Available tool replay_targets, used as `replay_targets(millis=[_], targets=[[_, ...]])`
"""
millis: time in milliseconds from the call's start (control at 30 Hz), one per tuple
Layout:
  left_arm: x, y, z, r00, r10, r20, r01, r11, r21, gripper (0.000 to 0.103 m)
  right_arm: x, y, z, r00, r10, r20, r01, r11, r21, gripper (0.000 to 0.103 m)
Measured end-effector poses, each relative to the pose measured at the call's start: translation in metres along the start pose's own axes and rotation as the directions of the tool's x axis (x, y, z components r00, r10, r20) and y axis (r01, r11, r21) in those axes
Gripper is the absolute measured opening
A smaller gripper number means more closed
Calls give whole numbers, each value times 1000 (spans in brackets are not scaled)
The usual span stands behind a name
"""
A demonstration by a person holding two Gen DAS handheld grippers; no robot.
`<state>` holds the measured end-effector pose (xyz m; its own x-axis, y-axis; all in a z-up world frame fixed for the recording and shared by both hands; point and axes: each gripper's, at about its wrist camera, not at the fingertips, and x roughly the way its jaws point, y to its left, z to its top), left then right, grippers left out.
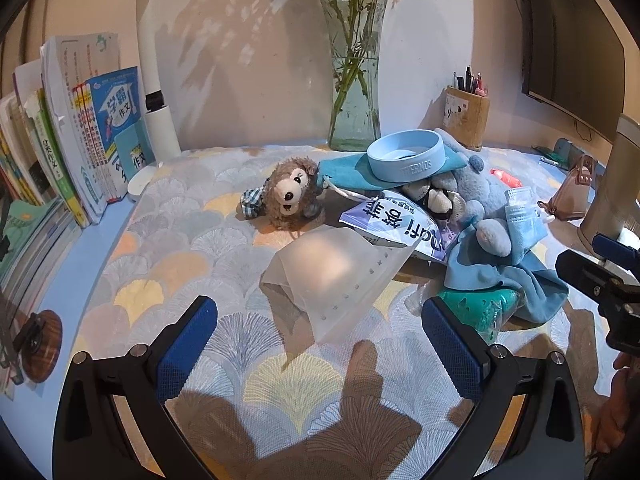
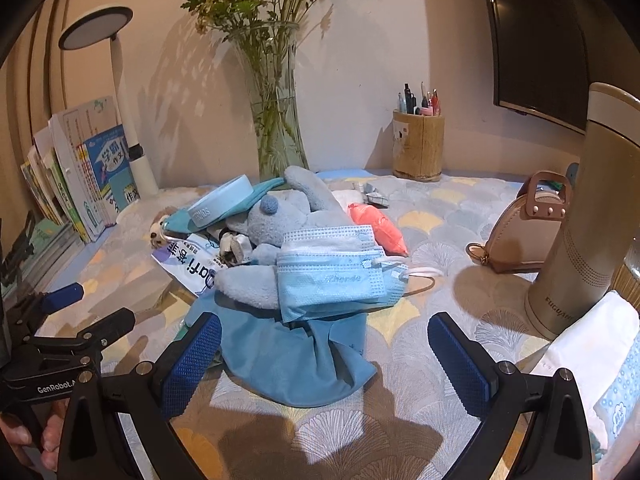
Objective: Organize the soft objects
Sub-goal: 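Grasp the light blue bowl with the right tool while the left tool grasps the white paper sheet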
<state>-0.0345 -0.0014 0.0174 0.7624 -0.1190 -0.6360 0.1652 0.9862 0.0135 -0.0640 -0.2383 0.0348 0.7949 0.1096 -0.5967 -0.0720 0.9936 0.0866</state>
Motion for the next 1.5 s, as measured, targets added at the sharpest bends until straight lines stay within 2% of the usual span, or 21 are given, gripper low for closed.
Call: replay_targets(millis=[133, 200, 233, 300, 367, 433, 533, 567, 667, 767, 833, 900, 967, 1067, 1100, 1133, 1167, 1200, 1300, 1400, 1500], targets=[[6, 0, 3, 999, -5, -44, 5, 1000, 13, 102, 3, 1, 1, 1000, 18, -20, -18, 1000, -13, 103], [12, -1, 7, 996, 7, -94, -3, 999, 47, 102, 6, 3, 8, 995, 76, -60, -78, 997, -22, 103], [13, -2, 9, 993, 43, -110, -34, 996, 81, 102, 6, 6, 15, 992, 101, -74, -103, 994, -29, 103], [9, -1, 15, 993, 79, -93, -68, 990, 120, 102, 1, 15, 32, 990, 124, -73, -129, 989, -72, 103], [1, 0, 22, 998, 20, -59, -12, 992, 126, 102, 2, 27, 52, 992, 105, -71, -114, 984, -136, 103], [3, -2, 26, 998, -9, -54, 17, 989, 145, 102, 13, 38, 70, 991, 95, -94, -111, 978, -176, 103], [18, -7, 27, 995, 49, -82, -32, 981, 189, 102, 35, 56, 88, 986, 102, -130, -129, 966, -225, 103], [25, -4, 26, 994, 51, -102, -33, 984, 174, 102, 45, 63, 91, 984, 97, -151, -133, 959, -250, 103], [37, 7, 23, 992, -21, -123, 34, 994, 103, 102, 68, 80, 95, 976, 89, -198, -151, 934, -322, 103], [43, 10, 20, 991, 2, -133, 9, 996, 84, 101, 89, 92, 97, 971, 89, -224, -167, 918, -360, 103], [41, 11, 20, 994, -7, -112, 15, 997, 69, 101, 103, 96, 98, 966, 97, -238, -182, 913, -365, 102], [40, 9, 20, 994, -5, -108, 13, 997, 76, 101, 113, 101, 99, 968, 90, -233, -176, 906, -384, 93], [41, 4, 20, 994, 6, -109, 5, 995, 96, 97, 124, 102, 100, 965, 88, -248, -179, 910, -374, 89], [40, -5, 18, 994, 39, -99, -25, 990, 140, 80, 133, 98, 102, 964, 95, -248, -178, 925, -337, 76], [41, -6, 17, 994, 41, -101, -26, 988, 149, 68, 132, 96, 103, 966, 106, -234, -181, 928, -326, 72], [42, -7, 17, 993, 38, -109, -21, 987, 159, 52, 130, 94, 103, 968, 113, -225, -183, 931, -317, 70], [44, -7, 17, 992, 38, -118, -19, 987, 158, 48, 128, 92, 102, 968, 119, -222, -186, 933, -310, 67], [44, -5, 17, 992, 39, -119, -20, 988, 150, 45, 127, 91, 102, 968, 122, -220, -187, 934, -304, 64], [39, 9, 20, 995, 3, -98, 5, 997, 79, 38, 116, 85, 102, 974, 135, -184, -185, 940, -286, 63], [34, 24, 21, 997, -41, -69, 40, 999, -5, 37, 100, 78, 105, 975, 163, -151, -198, 947, -253, 63], [36, 33, 22, 994, -76, -77, 72, 996, -56, 37, 78, 68, 108, 974, 193, -118, -215, 952, -217, 63]])
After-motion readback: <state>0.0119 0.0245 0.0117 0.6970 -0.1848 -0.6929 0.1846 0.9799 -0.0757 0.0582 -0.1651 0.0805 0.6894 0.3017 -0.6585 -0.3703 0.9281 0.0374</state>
